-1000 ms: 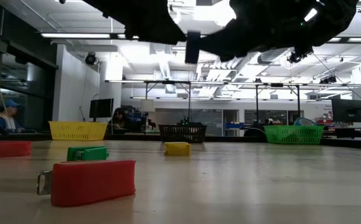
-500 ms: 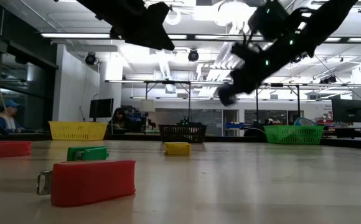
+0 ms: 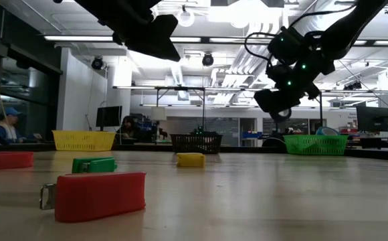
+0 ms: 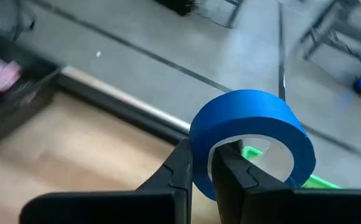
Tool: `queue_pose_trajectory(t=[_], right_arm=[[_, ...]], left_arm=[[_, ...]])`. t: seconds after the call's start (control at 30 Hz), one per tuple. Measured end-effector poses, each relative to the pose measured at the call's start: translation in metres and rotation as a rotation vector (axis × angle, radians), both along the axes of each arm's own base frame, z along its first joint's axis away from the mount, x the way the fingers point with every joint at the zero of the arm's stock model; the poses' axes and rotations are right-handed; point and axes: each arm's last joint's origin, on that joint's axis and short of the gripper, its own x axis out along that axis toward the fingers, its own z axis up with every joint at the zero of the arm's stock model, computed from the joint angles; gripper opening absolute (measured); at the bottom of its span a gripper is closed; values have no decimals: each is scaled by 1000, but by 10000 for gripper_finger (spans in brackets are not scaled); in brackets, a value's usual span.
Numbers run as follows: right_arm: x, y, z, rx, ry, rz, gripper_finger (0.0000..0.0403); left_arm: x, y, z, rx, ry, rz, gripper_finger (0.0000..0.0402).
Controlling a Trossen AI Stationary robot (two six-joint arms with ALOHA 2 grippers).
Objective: Pick and place Stapler, Stapler remover, tape
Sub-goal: Put the dark blue tape into the green bin
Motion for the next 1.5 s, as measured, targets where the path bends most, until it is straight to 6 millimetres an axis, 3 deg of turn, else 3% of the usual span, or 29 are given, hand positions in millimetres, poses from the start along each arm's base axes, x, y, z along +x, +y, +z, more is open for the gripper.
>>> queue_pose_trajectory(t=[0.33,0.5,0.83,1.17,1.5], right_arm=[[6,-23,-18,-27,-208,-162,28],[8,-28,-30,-108,-283,-338,28],[-1,-38,-49,-189,-355,-573,37],[-20,-62,-53,-144,-434,-644,39],[-24,-63,-57,-94,-419,-644,45]], left_arm=[[0,0,0,-5,2,-11,218],[0,0,-1,-3,15,-12,218],[0,0,-1,2,23,-15,218],[0,0,-1,2,23,-14,218],[0,0,-1,2,23,-14,218]])
